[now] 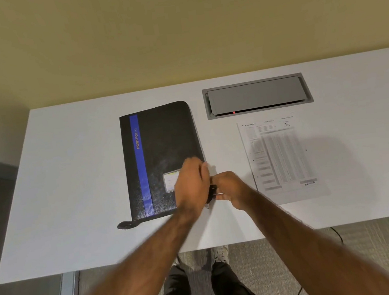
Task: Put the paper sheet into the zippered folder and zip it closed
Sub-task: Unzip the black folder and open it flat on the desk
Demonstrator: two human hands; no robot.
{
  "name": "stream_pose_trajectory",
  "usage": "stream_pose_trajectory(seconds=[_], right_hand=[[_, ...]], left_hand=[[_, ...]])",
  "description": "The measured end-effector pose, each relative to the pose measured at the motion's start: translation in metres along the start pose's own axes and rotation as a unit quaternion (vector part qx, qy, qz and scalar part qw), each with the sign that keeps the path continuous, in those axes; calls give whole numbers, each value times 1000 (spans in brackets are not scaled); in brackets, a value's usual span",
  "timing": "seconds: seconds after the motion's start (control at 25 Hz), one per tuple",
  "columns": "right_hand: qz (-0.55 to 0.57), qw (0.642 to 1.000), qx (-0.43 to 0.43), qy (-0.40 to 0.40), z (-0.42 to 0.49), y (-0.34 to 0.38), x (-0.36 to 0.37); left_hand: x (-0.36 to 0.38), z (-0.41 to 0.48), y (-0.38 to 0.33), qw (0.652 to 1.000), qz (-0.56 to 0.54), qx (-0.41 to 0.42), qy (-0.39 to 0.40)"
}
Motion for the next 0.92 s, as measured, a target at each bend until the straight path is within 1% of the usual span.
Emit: stream_pose_trajectory(seconds=[0.04,0.08,0.16,0.2,0.24,0.32,0.4,0.56,0.68,0.8,0.92], right_hand=[[2,1000,8,0,1,1,1],[11,1000,16,1,2,1,1],[23,999,24,14,1,3,2],[22,999,25,21,0,4,2],[19,999,25,28,0,4,2],[14,999,24,35,-1,4,1],[9,999,22,34,0,2,2],[7,1000,12,25,1,1,3],[10,1000,12,26,1,1,3],[7,1000,8,30,0,2,3],[7,1000,8,25,0,2,3]], left_hand=[[7,-25,17,994,-73,-76,4],[15,-52,31,979,-131,-157,22],[36,-95,55,930,-201,-299,72],[46,-107,59,905,-228,-351,82],[55,-112,61,884,-251,-387,74],[68,-109,60,841,-313,-440,34],[73,-100,57,810,-359,-463,-9],[78,-89,53,795,-362,-486,-32],[78,-85,51,779,-389,-489,-42],[80,-84,50,781,-394,-483,-41],[78,-84,52,810,-372,-452,-28]])
Point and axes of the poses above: each hand's wrist, its own z-axis towards the middle knuckle, its own x-axis out of the palm, y = z × x, the point moved 3 cm from there along z, towards the middle knuckle, and after that the axes turned 6 degrees about -x, right-handed, at the moved point
